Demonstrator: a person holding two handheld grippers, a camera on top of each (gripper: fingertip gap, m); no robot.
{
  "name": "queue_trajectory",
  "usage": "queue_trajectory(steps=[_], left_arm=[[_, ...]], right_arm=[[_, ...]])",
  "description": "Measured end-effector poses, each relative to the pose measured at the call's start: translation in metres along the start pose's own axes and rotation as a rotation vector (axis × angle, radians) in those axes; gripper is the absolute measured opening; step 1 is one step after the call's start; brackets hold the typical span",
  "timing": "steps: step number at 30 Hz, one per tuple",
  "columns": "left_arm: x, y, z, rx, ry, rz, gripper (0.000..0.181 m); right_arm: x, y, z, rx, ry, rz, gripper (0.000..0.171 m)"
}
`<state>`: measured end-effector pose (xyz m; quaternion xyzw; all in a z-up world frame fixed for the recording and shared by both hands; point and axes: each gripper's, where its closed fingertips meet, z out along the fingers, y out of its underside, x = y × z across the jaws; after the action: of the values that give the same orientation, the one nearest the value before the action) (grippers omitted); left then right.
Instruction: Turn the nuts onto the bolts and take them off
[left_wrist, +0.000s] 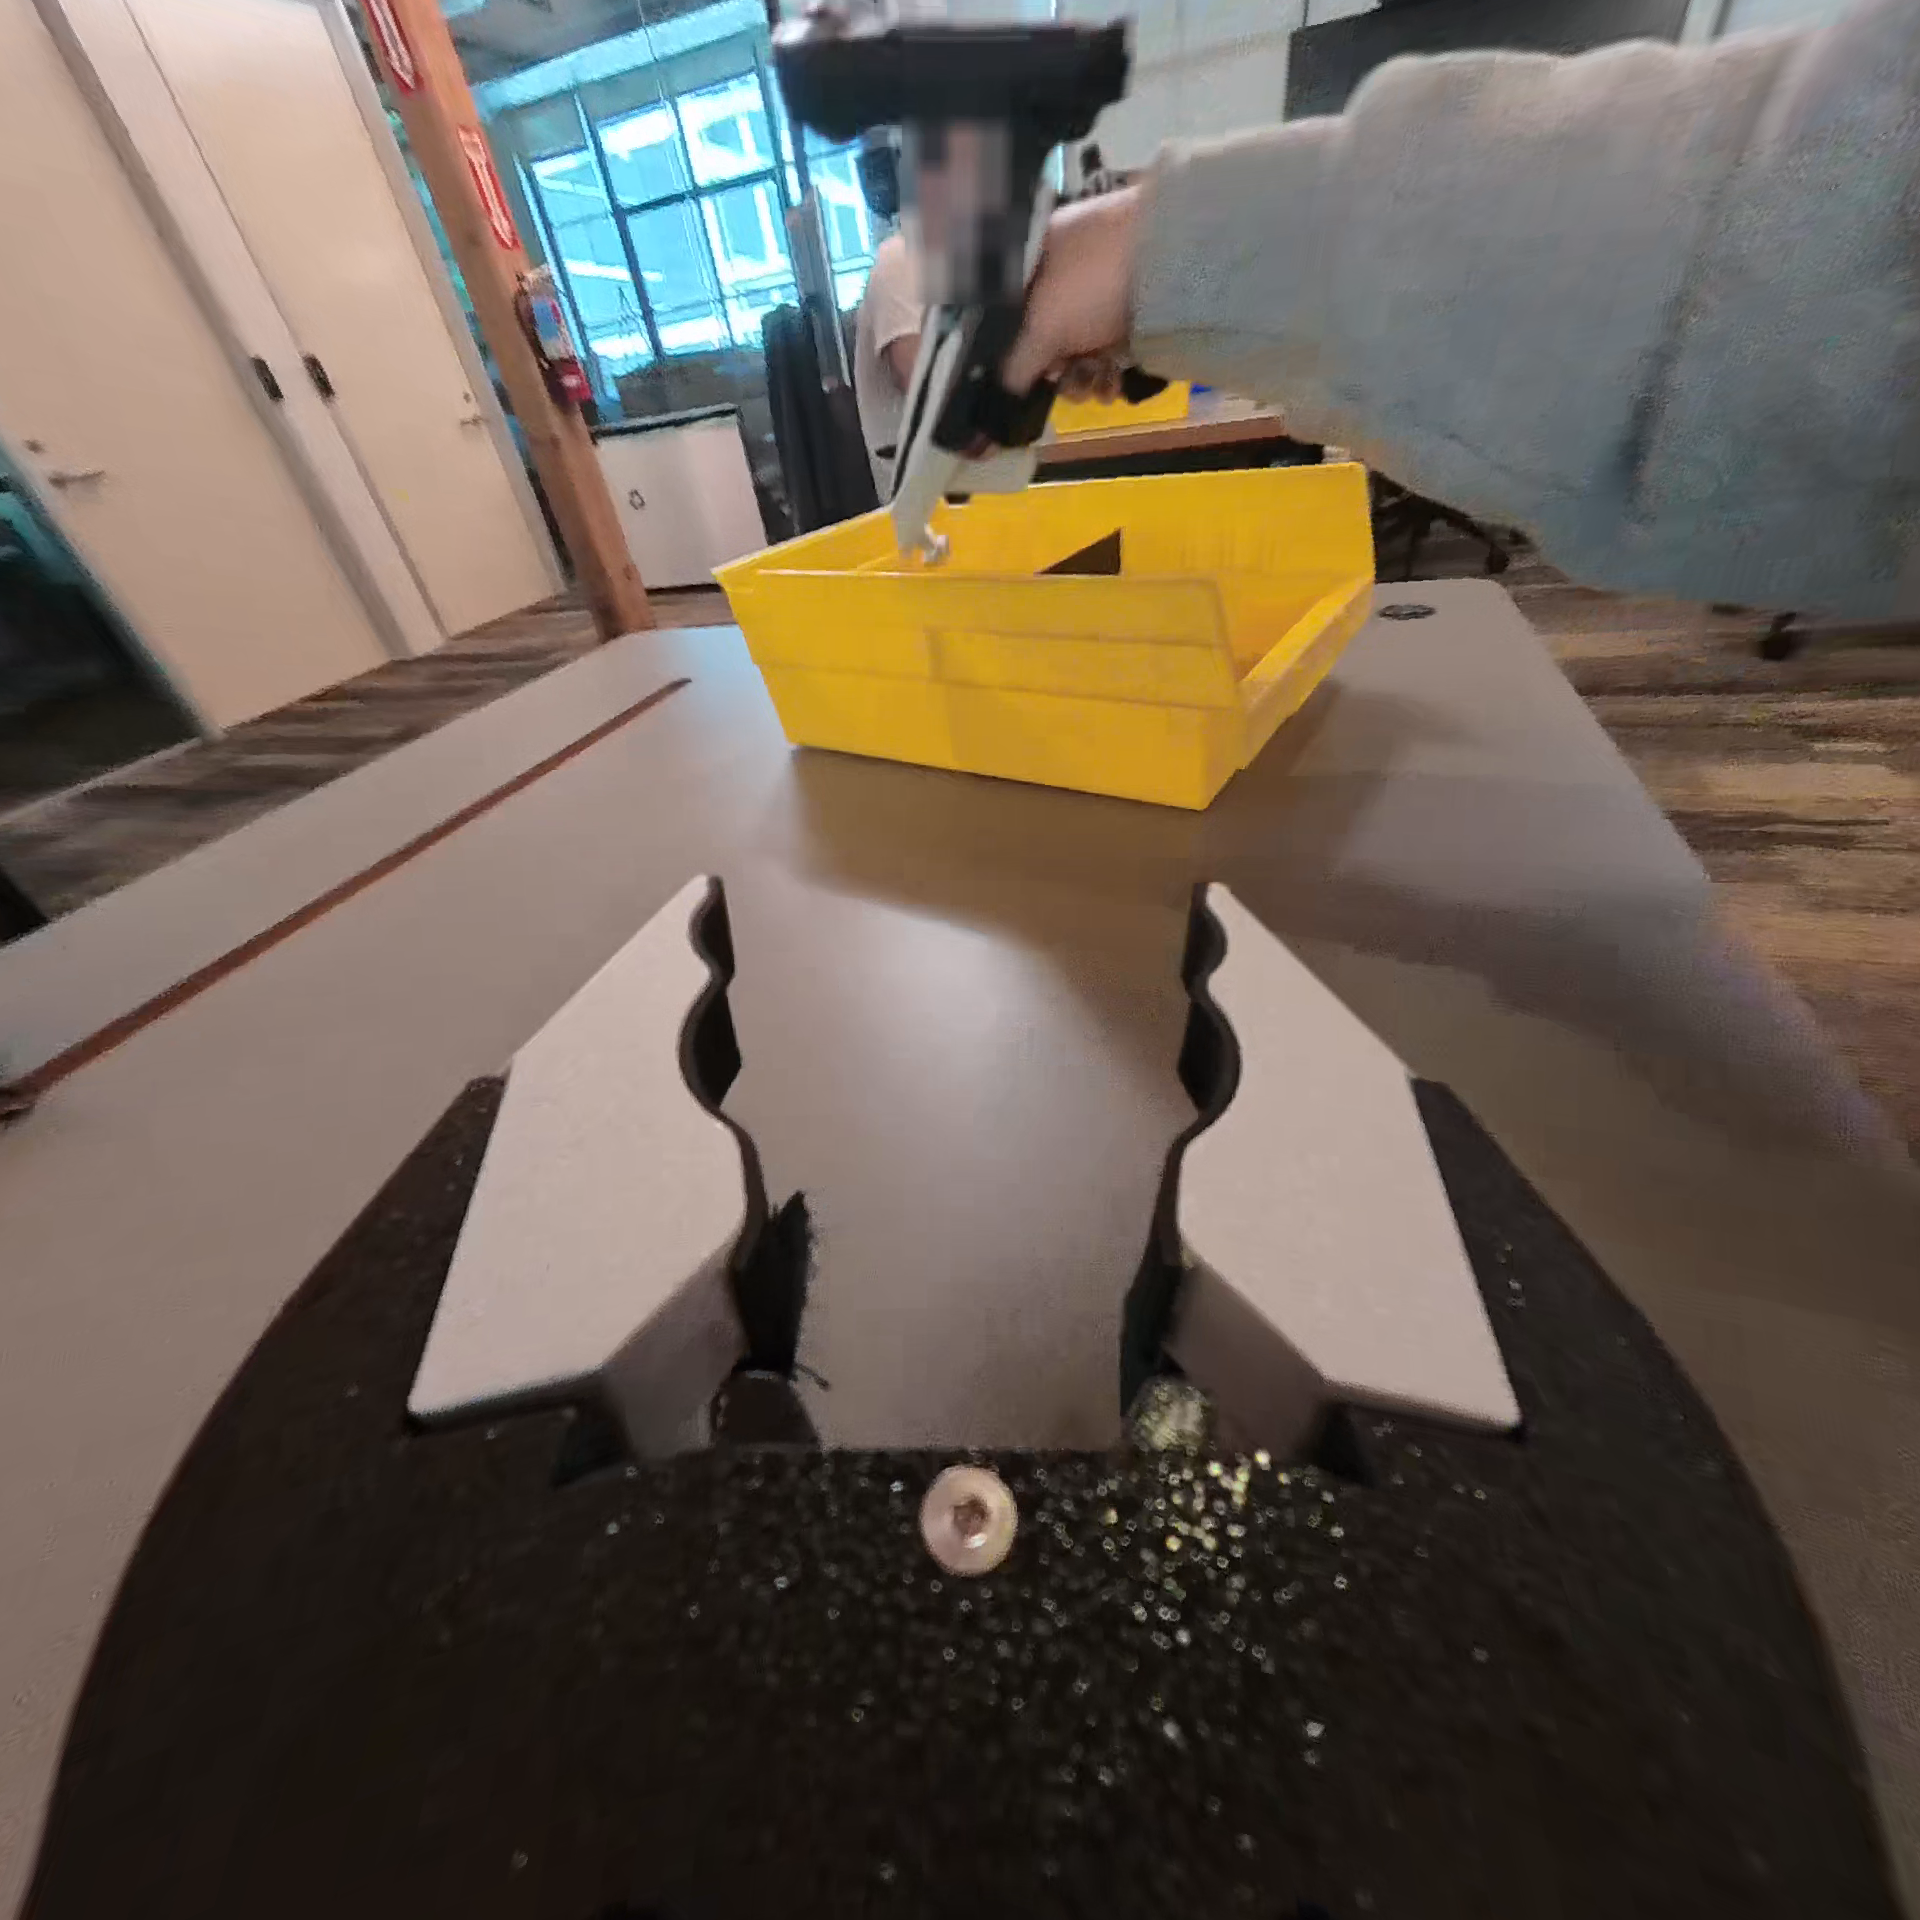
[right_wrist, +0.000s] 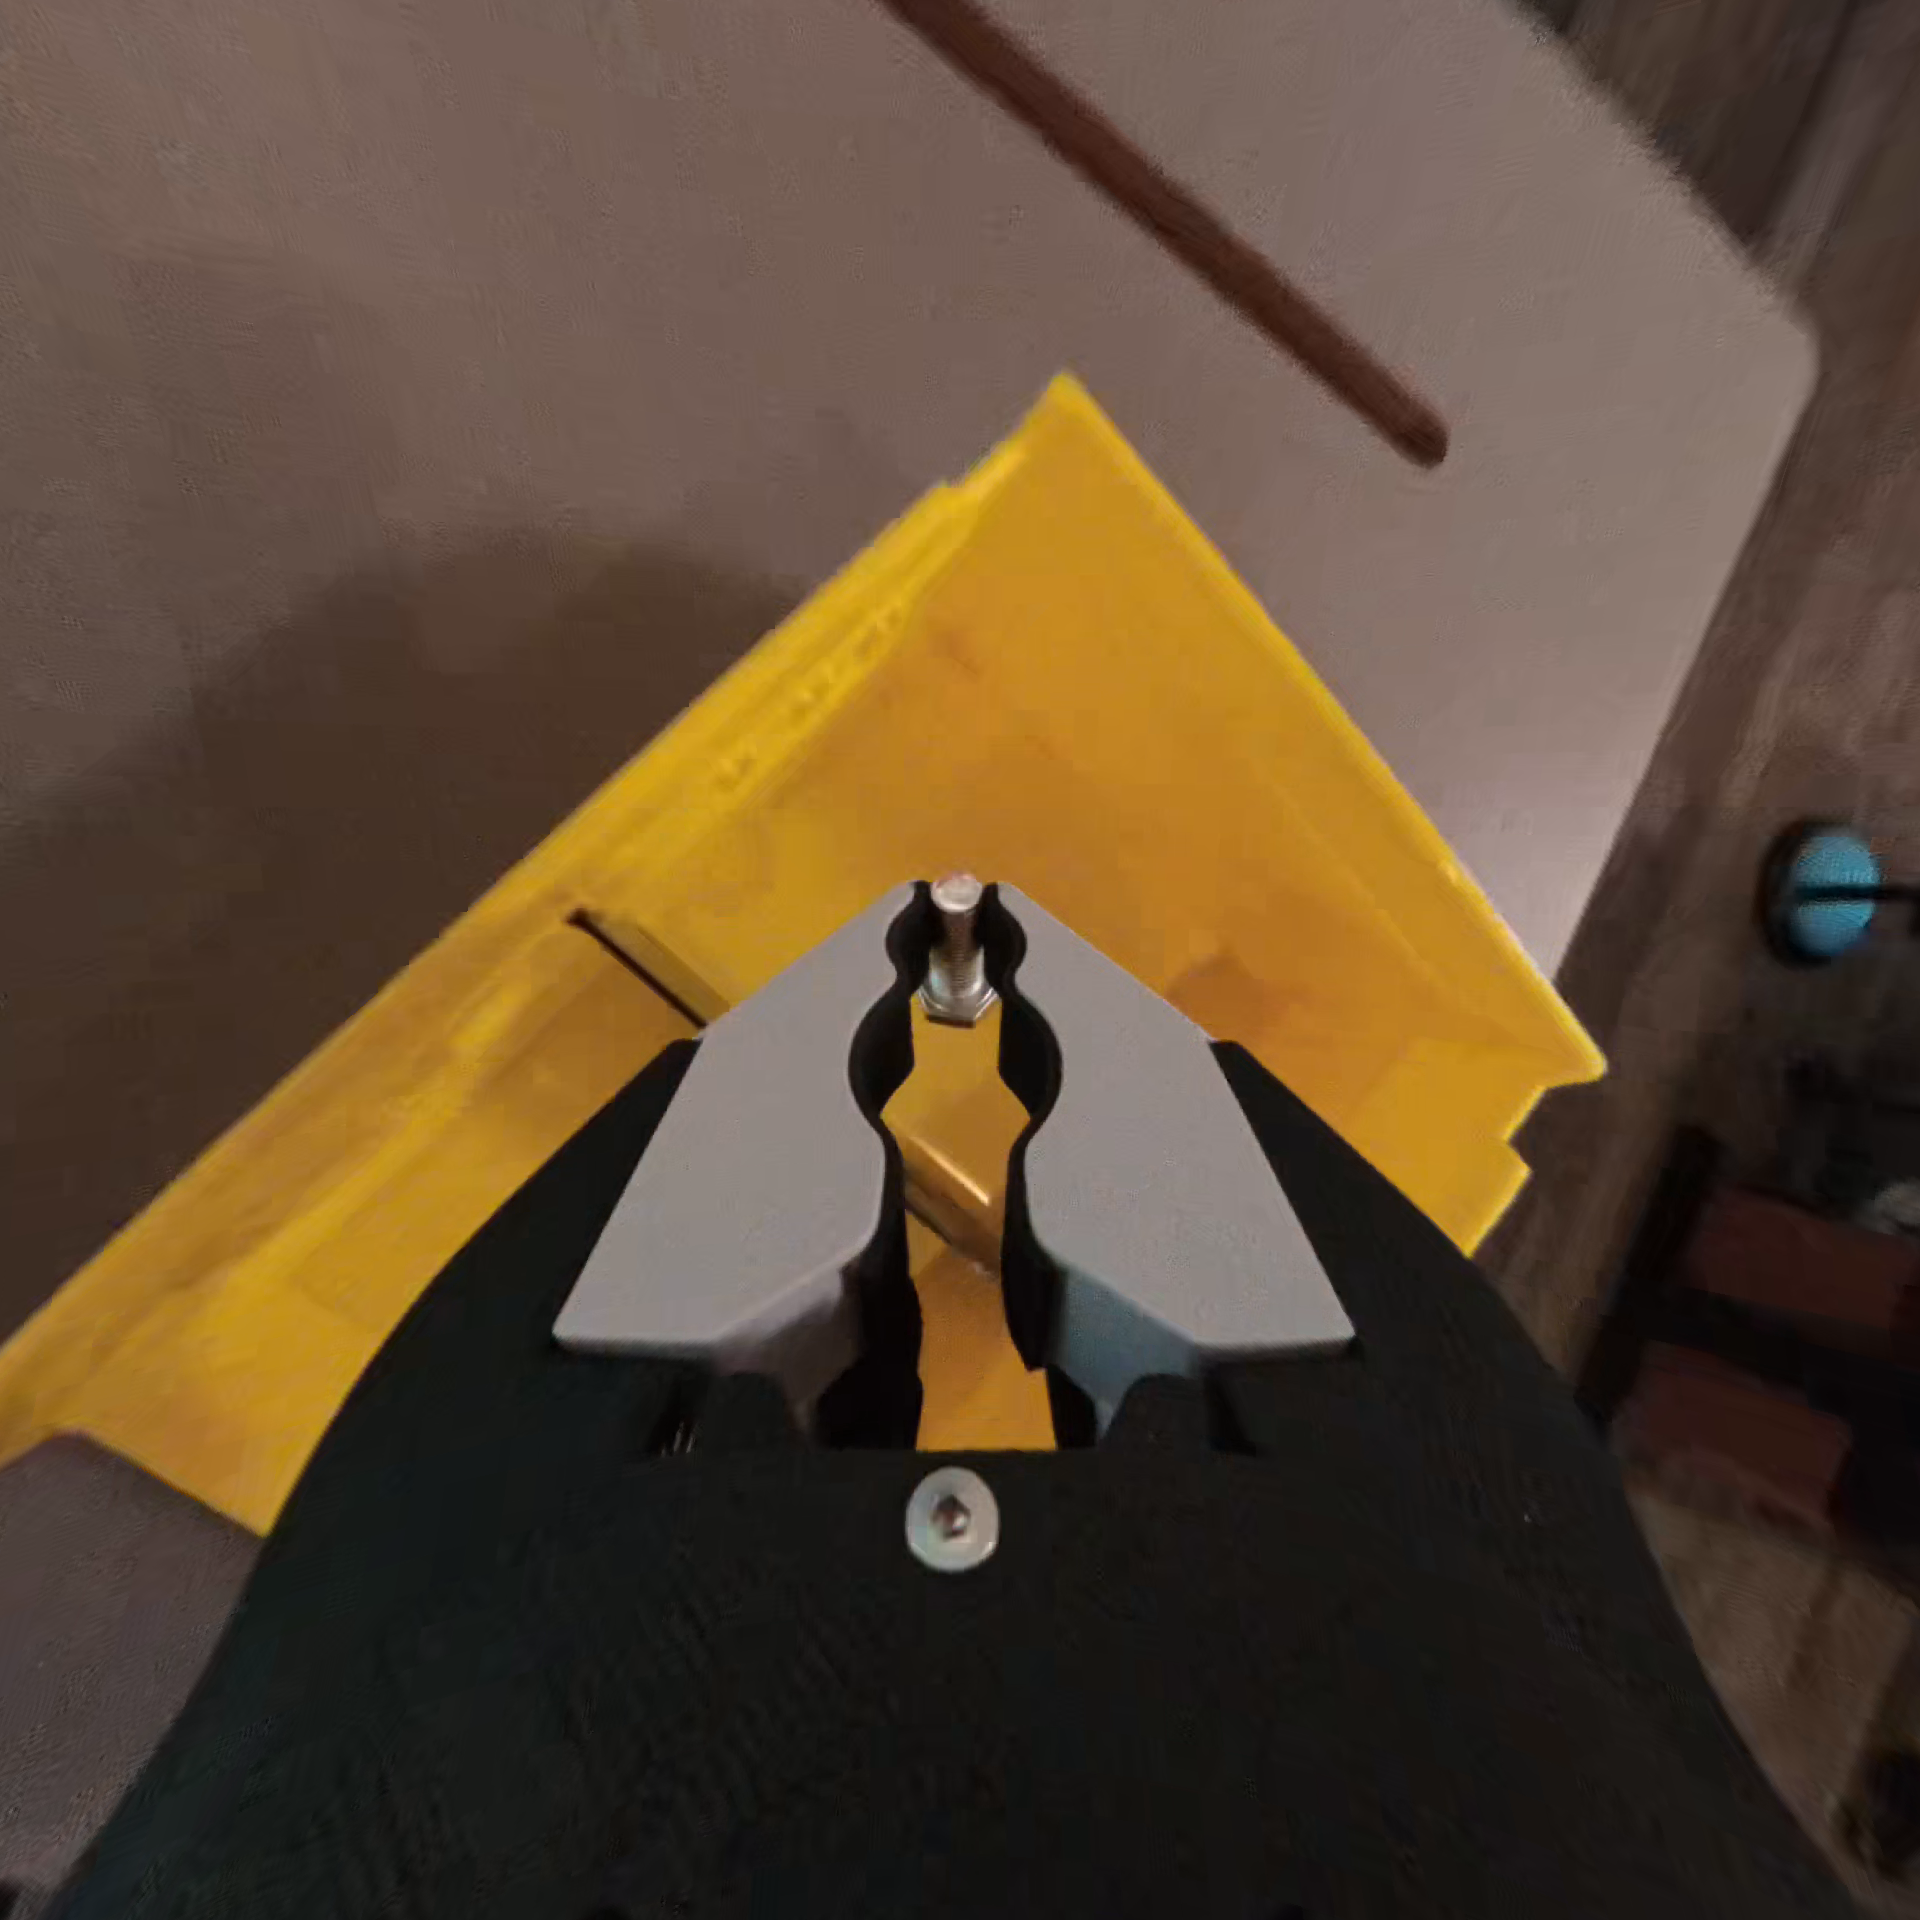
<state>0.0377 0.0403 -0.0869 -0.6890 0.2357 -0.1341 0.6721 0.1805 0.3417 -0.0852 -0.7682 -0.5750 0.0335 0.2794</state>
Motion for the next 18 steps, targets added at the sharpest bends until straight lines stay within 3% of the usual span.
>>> queue_trajectory(steps=[4, 6, 9, 11, 13, 16, 18], left_arm=[[0.002, 0.003, 0.003, 0.002, 0.007, -0.069, 0.092], [-0.001, 0.004, 0.001, 0.002, -0.017, -0.076, 0.096], [0.007, 0.003, 0.001, 0.0, 0.008, -0.105, 0.101], [0.013, 0.002, 0.003, 0.0, 0.029, -0.13, 0.108], [0.017, -0.002, 0.002, -0.016, 0.032, -0.098, 0.107], [0.014, -0.037, -0.013, 0.021, -0.026, -0.078, 0.096], [0.014, -0.065, -0.033, 0.016, -0.033, -0.112, 0.088]], right_arm=[[0.005, 0.04, 0.051, -0.256, -0.109, 0.022, 0.008], [0.005, 0.048, 0.064, -0.29, -0.123, 0.038, 0.012], [0.018, 0.037, 0.065, -0.24, -0.037, 0.029, 0.03], [0.03, 0.004, 0.039, -0.093, 0.064, 0.107, 0.035], [0.024, -0.047, -0.011, 0.182, 0.148, 0.17, 0.032], [-0.056, -0.118, -0.083, 0.632, 0.016, 0.165, 0.032], [-0.126, -0.142, -0.102, 0.809, -0.12, 0.088, 0.036]])
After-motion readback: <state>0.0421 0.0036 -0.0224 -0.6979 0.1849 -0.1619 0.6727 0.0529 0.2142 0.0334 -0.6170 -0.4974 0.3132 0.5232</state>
